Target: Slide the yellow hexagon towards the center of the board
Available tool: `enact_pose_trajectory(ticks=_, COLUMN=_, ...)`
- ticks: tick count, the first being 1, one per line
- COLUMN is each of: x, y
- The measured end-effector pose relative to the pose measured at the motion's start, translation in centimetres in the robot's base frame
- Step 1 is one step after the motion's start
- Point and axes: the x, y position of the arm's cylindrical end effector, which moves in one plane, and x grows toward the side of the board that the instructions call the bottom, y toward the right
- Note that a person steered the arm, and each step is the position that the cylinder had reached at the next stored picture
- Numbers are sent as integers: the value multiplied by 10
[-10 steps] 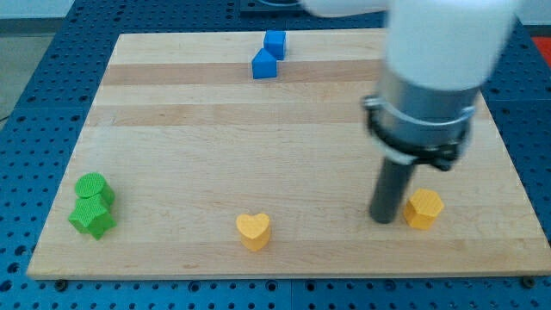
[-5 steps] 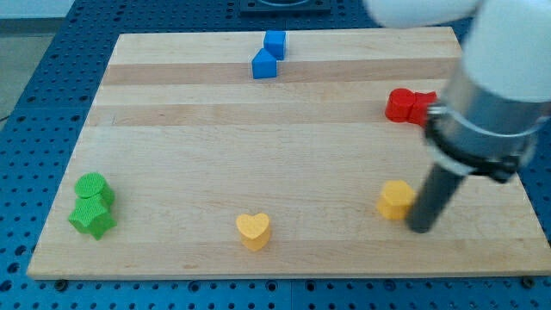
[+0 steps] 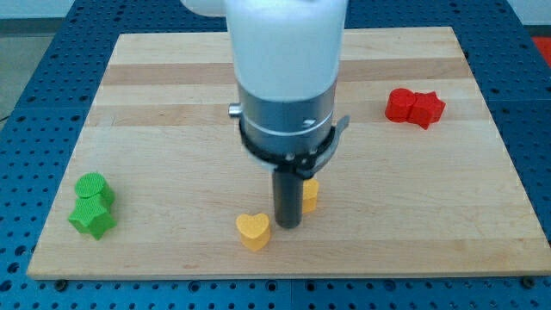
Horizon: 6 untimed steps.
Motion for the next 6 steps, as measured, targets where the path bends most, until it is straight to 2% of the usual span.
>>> enact_pose_trajectory(ticks=1, x=-54, y=55)
enact_pose_trajectory(ticks=2, x=-72, y=29)
enact_pose_trajectory(ticks=3, x=-56, y=-38)
enact_pose_trajectory(ticks=4, x=-58, y=-27)
enact_pose_trajectory(ticks=5, x=-73, y=48)
enact_pose_trajectory(ticks=6, x=-70, y=138)
